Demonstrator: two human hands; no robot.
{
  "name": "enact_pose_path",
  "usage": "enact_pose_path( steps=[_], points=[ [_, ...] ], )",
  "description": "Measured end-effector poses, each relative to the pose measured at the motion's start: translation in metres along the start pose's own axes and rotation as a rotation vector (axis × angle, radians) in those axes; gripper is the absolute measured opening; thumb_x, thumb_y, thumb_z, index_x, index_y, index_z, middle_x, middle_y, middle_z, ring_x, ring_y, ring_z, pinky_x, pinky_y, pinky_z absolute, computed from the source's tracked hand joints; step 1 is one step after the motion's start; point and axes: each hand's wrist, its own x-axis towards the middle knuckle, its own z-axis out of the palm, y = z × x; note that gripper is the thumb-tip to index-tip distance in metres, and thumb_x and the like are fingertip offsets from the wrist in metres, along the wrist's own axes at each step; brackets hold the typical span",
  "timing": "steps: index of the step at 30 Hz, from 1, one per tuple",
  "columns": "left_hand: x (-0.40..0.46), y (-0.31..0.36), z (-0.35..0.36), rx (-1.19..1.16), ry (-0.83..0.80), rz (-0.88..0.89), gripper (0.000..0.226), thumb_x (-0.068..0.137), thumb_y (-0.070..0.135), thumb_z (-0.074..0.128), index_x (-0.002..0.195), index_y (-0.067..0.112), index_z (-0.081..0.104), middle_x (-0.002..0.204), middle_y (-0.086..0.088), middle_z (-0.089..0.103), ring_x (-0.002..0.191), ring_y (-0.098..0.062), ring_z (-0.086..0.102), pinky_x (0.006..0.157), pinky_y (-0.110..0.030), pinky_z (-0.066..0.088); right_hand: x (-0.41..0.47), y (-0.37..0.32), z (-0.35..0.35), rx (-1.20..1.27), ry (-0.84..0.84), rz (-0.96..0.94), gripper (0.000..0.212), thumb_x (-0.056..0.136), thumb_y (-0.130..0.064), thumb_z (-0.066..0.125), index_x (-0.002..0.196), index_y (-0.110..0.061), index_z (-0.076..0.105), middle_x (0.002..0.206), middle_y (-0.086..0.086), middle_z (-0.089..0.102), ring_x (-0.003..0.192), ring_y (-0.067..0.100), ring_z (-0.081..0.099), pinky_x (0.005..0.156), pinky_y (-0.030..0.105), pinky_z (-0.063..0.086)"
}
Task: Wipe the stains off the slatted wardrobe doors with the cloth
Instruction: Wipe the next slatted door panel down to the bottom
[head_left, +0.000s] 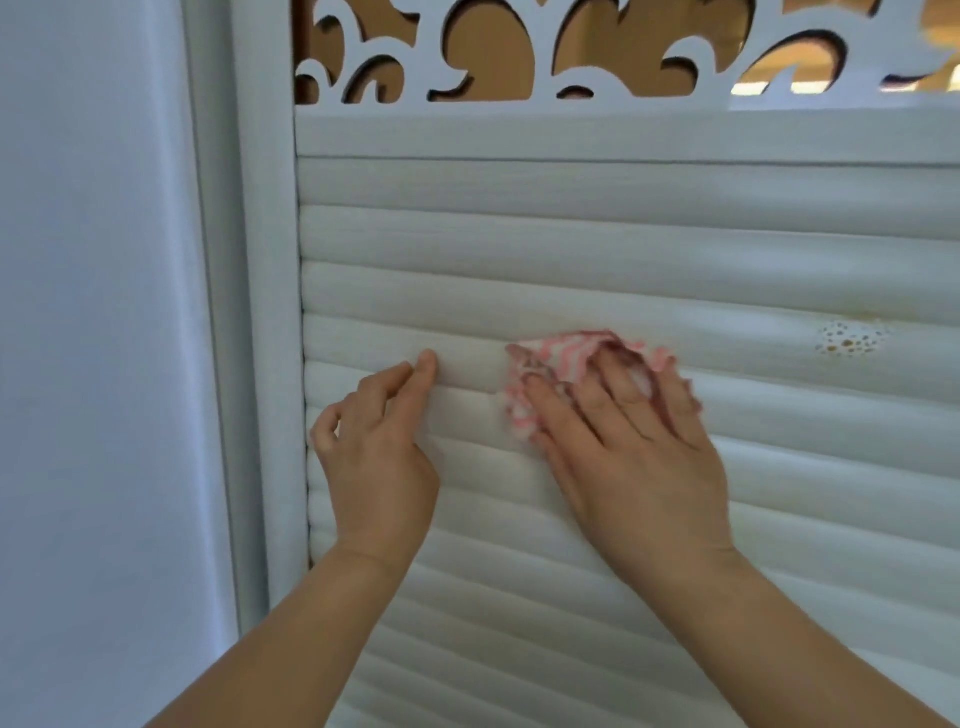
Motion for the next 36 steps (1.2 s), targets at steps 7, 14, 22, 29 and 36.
enact_pose_path(
  steps=[7, 14, 22, 29, 36],
  points=[
    [0.004, -0.012, 0.003, -0.041, 0.026, 0.107, 0.057, 0.078, -0.005, 0.032, 0.124, 0.011, 0.060, 0.111, -0.009, 0.063, 0.093, -0.015, 0.049, 0.089, -0.036, 0.031, -0.021, 0.009, -0.015, -0.056, 0.009, 0.214, 0.035, 0.099, -0.028, 0.044, 0.120, -0.011, 0.065, 0.107, 0.016, 0.066, 0.116, 0.039, 0.054, 0.102, 0.053, 0.038],
    [0.006, -0.025, -0.006, -0.116, -0.031, -0.009, 0.072, 0.065, -0.008, 0.029, 0.131, 0.013, 0.049, 0.119, -0.005, 0.059, 0.110, -0.011, 0.047, 0.096, -0.024, 0.020, 0.019, -0.070, 0.022, 0.033, 0.008, 0.027, 0.040, 0.092, -0.028, 0.054, 0.131, -0.018, 0.057, 0.126, 0.011, 0.061, 0.128, 0.034, 0.045, 0.104, 0.057, 0.033],
    [0.001, -0.027, -0.015, -0.219, -0.086, -0.143, 0.074, 0.067, -0.010, 0.028, 0.137, 0.008, 0.042, 0.128, -0.007, 0.055, 0.119, -0.021, 0.049, 0.106, -0.037, 0.024, -0.036, -0.016, 0.004, -0.105, -0.131, -0.210, 0.055, 0.080, -0.013, 0.052, 0.134, -0.022, 0.054, 0.123, 0.011, 0.062, 0.126, 0.033, 0.044, 0.103, 0.053, 0.033],
    [0.001, -0.038, -0.014, -0.255, -0.127, -0.050, 0.077, 0.066, -0.015, 0.030, 0.138, 0.009, 0.042, 0.107, -0.007, 0.063, 0.097, -0.008, 0.044, 0.100, -0.020, 0.022, -0.029, -0.036, 0.006, -0.072, -0.097, -0.110, 0.040, 0.084, -0.025, 0.064, 0.123, -0.019, 0.063, 0.119, 0.010, 0.064, 0.127, 0.034, 0.042, 0.104, 0.057, 0.032],
    [0.006, -0.045, -0.020, -0.265, -0.156, -0.048, 0.075, 0.068, -0.007, 0.027, 0.139, 0.014, 0.040, 0.113, 0.003, 0.063, 0.097, -0.005, 0.046, 0.102, -0.027, 0.025, 0.007, -0.081, 0.027, -0.021, -0.119, -0.228, 0.047, 0.081, -0.014, 0.050, 0.126, -0.018, 0.061, 0.126, 0.010, 0.061, 0.130, 0.033, 0.045, 0.104, 0.057, 0.032]
  ],
)
